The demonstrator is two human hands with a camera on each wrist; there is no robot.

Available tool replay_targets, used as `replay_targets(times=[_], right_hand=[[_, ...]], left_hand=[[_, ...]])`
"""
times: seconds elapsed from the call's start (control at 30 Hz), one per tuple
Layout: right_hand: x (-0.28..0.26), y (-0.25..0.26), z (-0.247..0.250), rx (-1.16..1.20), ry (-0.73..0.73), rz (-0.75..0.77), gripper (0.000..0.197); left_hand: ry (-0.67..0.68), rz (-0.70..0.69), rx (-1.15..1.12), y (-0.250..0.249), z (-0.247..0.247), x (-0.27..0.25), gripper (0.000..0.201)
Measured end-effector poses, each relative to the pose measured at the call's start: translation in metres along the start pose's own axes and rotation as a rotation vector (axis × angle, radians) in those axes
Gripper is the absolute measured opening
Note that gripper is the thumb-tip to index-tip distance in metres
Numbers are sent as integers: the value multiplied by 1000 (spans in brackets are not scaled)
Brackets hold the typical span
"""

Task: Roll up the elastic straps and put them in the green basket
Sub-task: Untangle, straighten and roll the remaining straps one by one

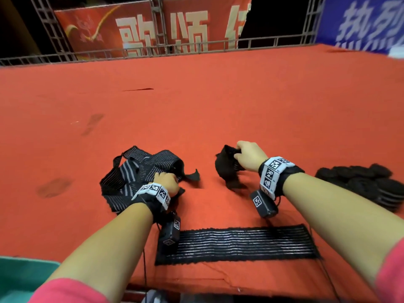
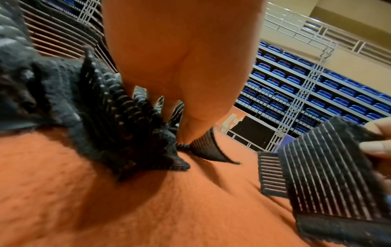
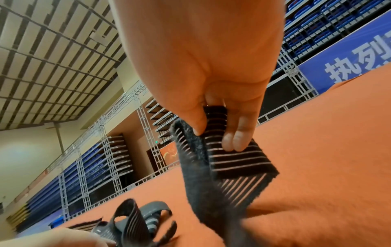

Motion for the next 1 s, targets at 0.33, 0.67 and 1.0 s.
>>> replay_targets(times=[0.33, 0.67, 1.0], right_hand=[[-30, 21, 22, 116, 1, 157, 2], [-68, 32, 44, 168, 104, 250, 12], [-84, 5, 66, 51, 41, 165, 19]], left_hand=[[-135, -277, -528, -71, 47, -19, 66], [-191, -407, -576, -123, 67, -51, 30], [-206, -234, -316, -67, 51, -74, 20]])
Point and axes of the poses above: each hand's wrist, its own x-axis towards the middle knuckle, its own z-axis out of the back of the hand, y = z × x, the point moved 4 cm from there along x, towards the middle knuckle, and after that the axes turned 9 degrees about -z, right-handed, at the moved point
